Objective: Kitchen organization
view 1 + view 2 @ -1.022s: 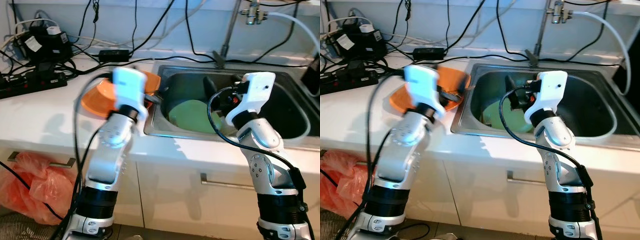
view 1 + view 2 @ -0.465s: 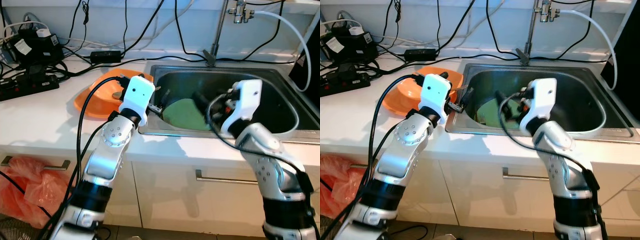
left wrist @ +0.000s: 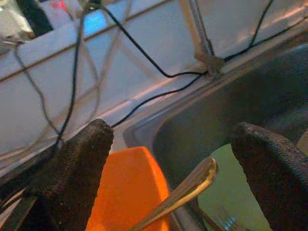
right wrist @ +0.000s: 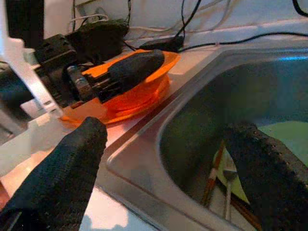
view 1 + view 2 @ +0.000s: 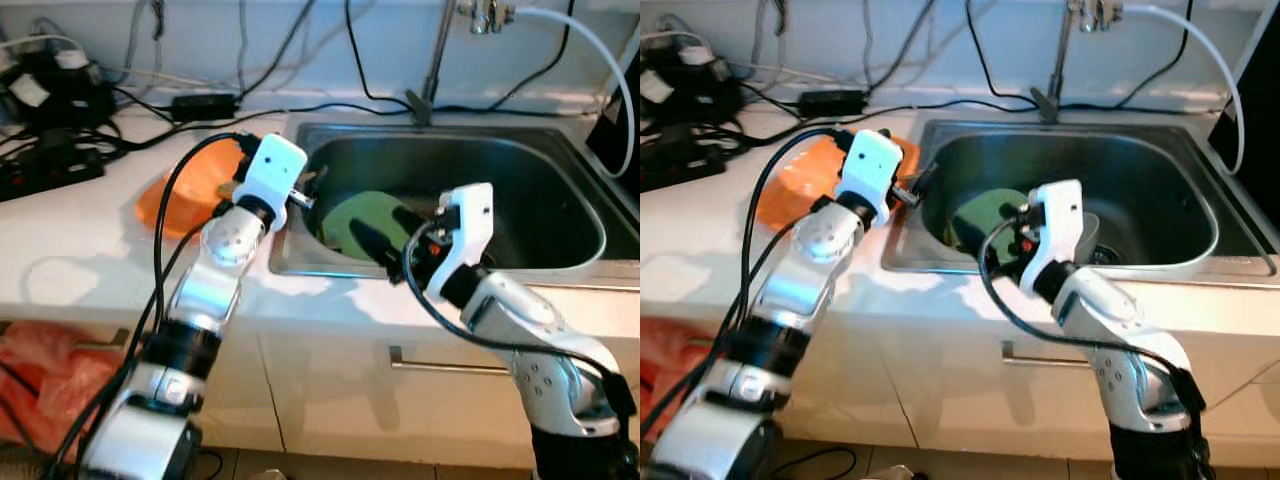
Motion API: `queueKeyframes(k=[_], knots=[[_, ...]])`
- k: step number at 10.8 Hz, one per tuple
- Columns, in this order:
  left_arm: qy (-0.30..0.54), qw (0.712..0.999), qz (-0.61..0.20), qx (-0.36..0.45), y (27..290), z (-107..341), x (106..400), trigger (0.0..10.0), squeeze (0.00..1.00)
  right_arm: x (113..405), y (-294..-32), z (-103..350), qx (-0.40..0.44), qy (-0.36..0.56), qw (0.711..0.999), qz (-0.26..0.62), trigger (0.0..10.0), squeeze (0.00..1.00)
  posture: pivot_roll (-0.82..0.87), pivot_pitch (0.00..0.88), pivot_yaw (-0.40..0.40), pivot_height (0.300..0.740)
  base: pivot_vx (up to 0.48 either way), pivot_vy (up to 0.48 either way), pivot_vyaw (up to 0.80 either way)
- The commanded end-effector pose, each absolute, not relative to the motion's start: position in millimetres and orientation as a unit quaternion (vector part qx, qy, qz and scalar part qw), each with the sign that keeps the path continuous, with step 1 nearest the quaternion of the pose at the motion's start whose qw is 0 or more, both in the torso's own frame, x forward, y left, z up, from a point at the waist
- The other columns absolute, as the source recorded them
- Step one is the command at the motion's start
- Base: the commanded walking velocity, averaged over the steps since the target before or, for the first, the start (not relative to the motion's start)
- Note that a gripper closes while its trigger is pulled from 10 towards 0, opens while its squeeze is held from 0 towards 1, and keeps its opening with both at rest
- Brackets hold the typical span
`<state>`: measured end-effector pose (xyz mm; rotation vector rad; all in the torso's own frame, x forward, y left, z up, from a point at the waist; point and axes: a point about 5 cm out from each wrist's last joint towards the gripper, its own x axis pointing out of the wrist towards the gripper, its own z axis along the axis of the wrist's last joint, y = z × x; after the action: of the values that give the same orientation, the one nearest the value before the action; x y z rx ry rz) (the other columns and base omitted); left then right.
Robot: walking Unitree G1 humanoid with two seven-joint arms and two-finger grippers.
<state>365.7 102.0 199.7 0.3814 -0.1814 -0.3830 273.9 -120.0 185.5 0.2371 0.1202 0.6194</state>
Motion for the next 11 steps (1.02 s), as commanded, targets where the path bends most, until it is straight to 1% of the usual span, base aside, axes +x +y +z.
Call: queueKeyframes(k=[1, 6, 7, 8, 11], knots=[[-0.094, 0.956, -0.194, 0.199, 104, 203, 369, 10.0, 0.0, 269, -118, 188, 0.123, 0.058, 0.94, 0.312, 10.0, 0.0, 0.06, 0.036, 0.062, 0.74, 0.0, 0.0, 0.0], [-0.078, 0.949, -0.232, 0.2, 98, 195, 379, 10.0, 0.0, 261, -125, 184, 0.11, 0.083, 0.943, 0.302, 10.0, 0.0, 0.03, 0.056, 0.056, 0.74, 0.0, 0.0, 0.0], [-0.078, 0.947, -0.24, 0.198, 97, 195, 381, 9.4, 0.0, 261, -125, 184, 0.108, 0.083, 0.944, 0.301, 10.0, 0.0, 0.03, 0.057, 0.055, 0.74, 0.0, 0.0, 0.0], [-0.077, 0.944, -0.246, 0.206, 96, 194, 383, 0.0, 0.0, 261, -125, 184, 0.105, 0.085, 0.944, 0.3, 10.0, 0.0, 0.02, 0.057, 0.053, 0.74, 0.0, 0.0, 0.0], [-0.053, 0.94, -0.245, 0.23, 103, 187, 388, 0.0, 0.0, 263, -127, 186, 0.101, 0.083, 0.946, 0.298, 10.0, 0.0, 0.02, 0.053, 0.048, 0.74, 0.0, 0.0, 0.0]])
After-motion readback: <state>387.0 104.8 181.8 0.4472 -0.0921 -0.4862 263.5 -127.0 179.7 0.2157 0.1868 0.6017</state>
